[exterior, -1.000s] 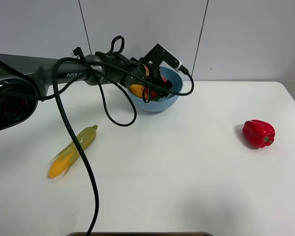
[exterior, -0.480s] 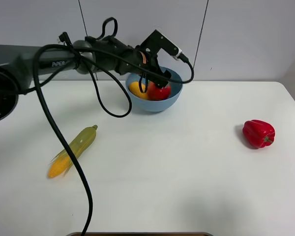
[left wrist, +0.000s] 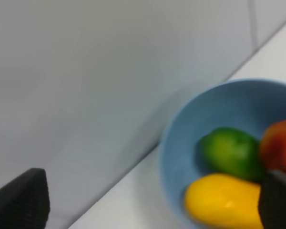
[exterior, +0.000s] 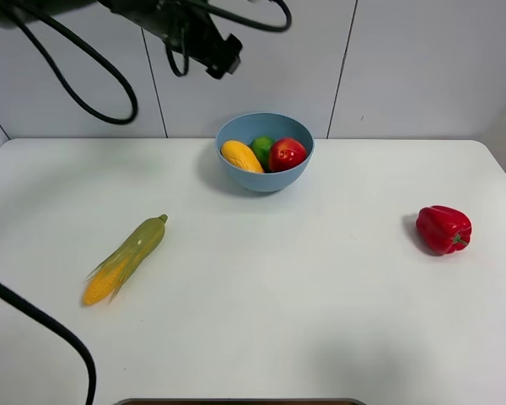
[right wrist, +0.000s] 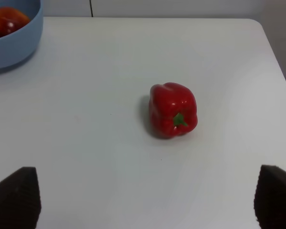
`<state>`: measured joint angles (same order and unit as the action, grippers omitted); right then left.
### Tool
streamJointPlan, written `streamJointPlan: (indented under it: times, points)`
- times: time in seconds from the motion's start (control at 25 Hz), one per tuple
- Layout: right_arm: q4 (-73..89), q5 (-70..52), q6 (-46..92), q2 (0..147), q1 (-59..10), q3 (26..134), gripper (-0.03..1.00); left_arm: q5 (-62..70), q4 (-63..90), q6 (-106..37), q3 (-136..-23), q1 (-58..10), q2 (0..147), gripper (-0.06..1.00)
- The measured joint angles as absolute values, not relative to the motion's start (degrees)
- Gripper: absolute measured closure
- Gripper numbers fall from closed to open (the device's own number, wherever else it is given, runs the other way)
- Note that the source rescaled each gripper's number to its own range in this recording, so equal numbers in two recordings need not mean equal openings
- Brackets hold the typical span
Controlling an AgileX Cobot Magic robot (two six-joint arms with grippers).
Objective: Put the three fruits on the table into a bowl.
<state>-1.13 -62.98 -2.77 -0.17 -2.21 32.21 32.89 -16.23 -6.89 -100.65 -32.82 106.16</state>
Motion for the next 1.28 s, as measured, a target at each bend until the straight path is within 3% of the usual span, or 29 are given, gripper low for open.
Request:
streamJointPlan:
  times: [0.32,0.68,1.28]
  points:
    - [-1.1,-63.0,-2.8,-0.2,-2.2,32.2,-0.03,51.9,-16.6,-11.0,-100.7,-25.9,93.8,0.13]
    - [-1.1,-63.0,-2.8,-0.2,-2.2,32.2,-0.03,68.3,-16.6,-17.7,-100.7,-22.9,79.5,0.13]
    - [-1.1,-63.0,-2.8,-0.2,-2.2,32.2,-0.03,69.6,-17.4,-12.7,-100.8,-22.9,54.3,0.13]
